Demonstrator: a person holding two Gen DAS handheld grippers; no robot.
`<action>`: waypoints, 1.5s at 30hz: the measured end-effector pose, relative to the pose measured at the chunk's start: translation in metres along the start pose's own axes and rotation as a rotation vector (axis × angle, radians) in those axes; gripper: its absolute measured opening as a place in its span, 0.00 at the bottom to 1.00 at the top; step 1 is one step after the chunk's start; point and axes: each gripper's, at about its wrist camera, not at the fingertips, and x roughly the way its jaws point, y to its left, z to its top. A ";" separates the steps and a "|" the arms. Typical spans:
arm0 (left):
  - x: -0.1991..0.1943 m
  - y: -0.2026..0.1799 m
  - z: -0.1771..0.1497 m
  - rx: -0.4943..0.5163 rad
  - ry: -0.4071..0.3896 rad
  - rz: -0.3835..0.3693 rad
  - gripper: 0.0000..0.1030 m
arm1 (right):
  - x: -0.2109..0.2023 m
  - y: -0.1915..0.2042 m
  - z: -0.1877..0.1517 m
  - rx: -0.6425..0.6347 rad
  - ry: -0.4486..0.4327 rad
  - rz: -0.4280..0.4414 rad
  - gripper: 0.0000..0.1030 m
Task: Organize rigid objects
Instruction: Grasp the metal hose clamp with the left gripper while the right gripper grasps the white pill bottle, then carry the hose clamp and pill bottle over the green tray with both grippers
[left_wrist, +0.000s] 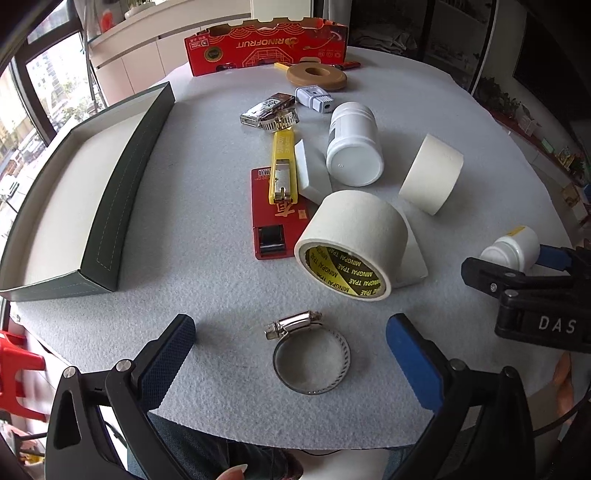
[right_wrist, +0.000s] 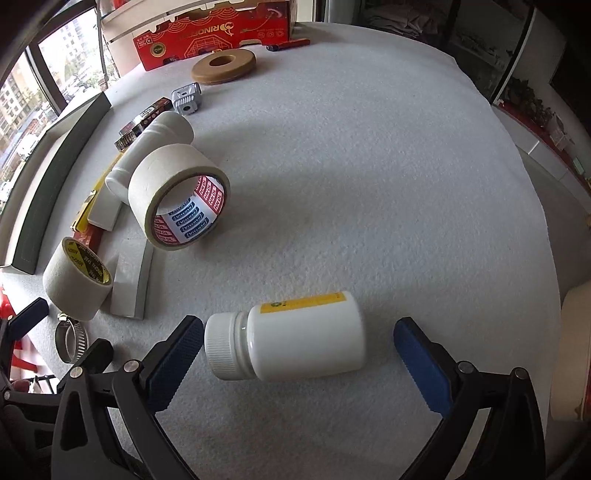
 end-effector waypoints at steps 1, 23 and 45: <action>0.000 0.000 0.000 -0.001 -0.007 0.002 1.00 | -0.001 0.000 -0.001 -0.001 -0.006 0.000 1.00; -0.027 -0.007 -0.002 -0.005 0.049 -0.073 0.30 | -0.042 0.003 -0.006 0.048 -0.052 0.097 0.63; -0.245 0.175 0.048 -0.233 -0.432 -0.023 0.30 | -0.199 0.145 0.027 -0.115 -0.340 0.291 0.63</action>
